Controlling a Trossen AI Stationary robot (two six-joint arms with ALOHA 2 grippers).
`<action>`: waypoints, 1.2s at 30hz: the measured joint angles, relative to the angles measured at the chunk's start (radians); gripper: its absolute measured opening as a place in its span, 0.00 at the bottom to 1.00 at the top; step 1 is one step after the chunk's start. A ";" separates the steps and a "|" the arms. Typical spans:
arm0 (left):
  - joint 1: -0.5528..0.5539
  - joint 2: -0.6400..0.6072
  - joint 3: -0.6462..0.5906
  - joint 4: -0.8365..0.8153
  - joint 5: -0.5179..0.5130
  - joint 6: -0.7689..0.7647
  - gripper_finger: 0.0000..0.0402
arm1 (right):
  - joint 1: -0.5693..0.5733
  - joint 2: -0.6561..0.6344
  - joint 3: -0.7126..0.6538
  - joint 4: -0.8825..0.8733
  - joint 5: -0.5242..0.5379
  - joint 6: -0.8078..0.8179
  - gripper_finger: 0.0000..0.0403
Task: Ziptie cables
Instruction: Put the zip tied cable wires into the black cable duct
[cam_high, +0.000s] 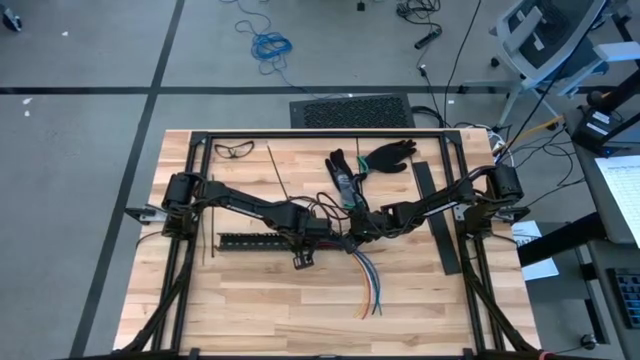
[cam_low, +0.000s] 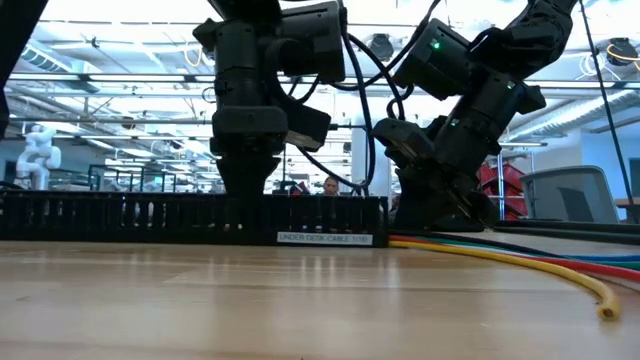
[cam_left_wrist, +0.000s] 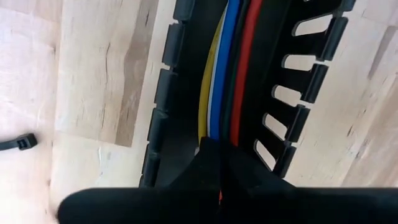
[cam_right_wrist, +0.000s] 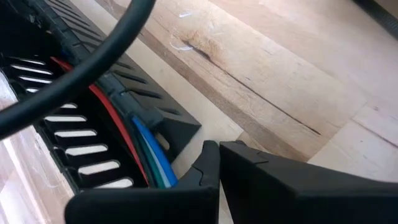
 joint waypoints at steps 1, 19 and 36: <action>0.000 0.001 0.006 -0.008 -0.003 0.001 0.00 | 0.000 0.000 0.000 0.000 0.000 0.000 0.00; 0.000 0.002 0.016 -0.007 -0.009 0.015 0.00 | 0.001 -0.003 0.029 0.147 -0.034 -0.104 0.23; 0.002 0.001 0.016 0.038 0.090 0.028 0.00 | 0.004 -0.017 0.041 0.236 0.080 -0.112 0.38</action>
